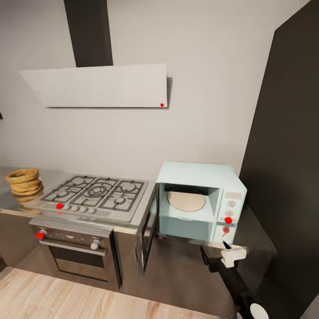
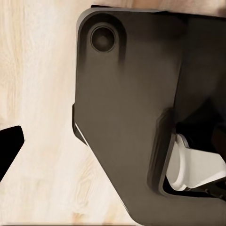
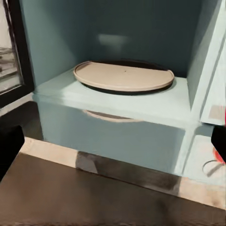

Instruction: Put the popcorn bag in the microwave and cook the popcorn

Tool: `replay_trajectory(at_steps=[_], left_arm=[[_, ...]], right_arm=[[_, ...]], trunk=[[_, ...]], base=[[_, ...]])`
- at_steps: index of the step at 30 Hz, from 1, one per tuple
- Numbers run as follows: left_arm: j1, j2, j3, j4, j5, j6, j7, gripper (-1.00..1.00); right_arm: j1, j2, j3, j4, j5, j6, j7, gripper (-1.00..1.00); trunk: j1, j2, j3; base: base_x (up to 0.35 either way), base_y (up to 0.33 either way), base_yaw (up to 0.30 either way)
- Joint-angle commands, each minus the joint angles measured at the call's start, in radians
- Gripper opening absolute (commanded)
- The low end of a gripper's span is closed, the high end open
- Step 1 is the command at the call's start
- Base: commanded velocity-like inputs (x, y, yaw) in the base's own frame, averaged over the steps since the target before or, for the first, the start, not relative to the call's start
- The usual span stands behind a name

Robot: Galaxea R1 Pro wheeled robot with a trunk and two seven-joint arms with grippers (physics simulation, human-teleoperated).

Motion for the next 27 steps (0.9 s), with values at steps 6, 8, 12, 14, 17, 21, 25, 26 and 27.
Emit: replay_trajectory(at_steps=[6, 8, 12, 14, 17, 21, 25, 26, 27], left_arm=[[0.0, 0.004, 0.018, 0.0, 0.001, 0.0, 0.0, 1.0], [0.0, 0.004, 0.02, 0.0, 0.001, 0.0, 0.0, 1.0], [0.0, 0.005, 0.021, 0.0, 0.001, 0.0, 0.0, 1.0], [0.0, 0.005, 0.021, 0.0, 0.001, 0.0, 0.0, 1.0], [0.0, 0.005, 0.021, 0.0, 0.001, 0.0, 0.0, 1.0], [0.0, 0.005, 0.021, 0.0, 0.001, 0.0, 0.0, 1.0], [0.0, 0.005, 0.02, 0.0, 0.001, 0.0, 0.0, 1.0], [0.0, 0.005, 0.019, 0.0, 0.001, 0.0, 0.0, 1.0], [0.0, 0.005, 0.019, 0.0, 0.001, 0.0, 0.0, 1.0]], right_arm=[[0.0, -0.001, 0.022, 0.08, 0.0, 0.011, -0.006, 1.0], [0.0, -0.001, 0.022, 0.276, 0.0, 0.009, -0.007, 1.0], [0.0, -0.001, 0.022, 0.601, 0.002, 0.003, -0.006, 1.0], [0.0, -0.001, 0.023, 0.719, 0.002, 0.003, -0.006, 1.0], [0.0, -0.001, 0.024, 0.985, 0.002, 0.002, -0.006, 1.0], [0.0, -0.001, 0.025, 1.315, 0.001, -0.002, -0.006, 1.0], [0.0, -0.002, 0.023, 1.362, -0.001, 0.001, -0.006, 1.0], [0.0, -0.003, 0.022, 1.367, -0.001, 0.0, -0.006, 1.0], [0.0, -0.003, 0.021, 1.368, -0.002, 0.0, -0.006, 1.0]], trunk=[[0.0, -0.001, -0.001], [0.0, -0.001, -0.001], [0.0, -0.001, -0.001], [0.0, -0.001, -0.001], [0.0, -0.001, -0.001], [0.0, -0.001, -0.001], [0.0, -0.001, -0.001], [0.0, -0.001, -0.001], [0.0, -0.001, -0.001]], base=[[-0.204, 0.257, 0.0], [-0.042, 0.317, 0.0], [-0.01, 0.326, 0.0], [-0.002, 0.33, 0.0], [-0.001, 0.331, 0.0], [0.0, 0.314, 0.0], [0.0, 0.138, 0.022], [0.0, 0.022, 0.18], [0.0, 0.014, 0.207]])
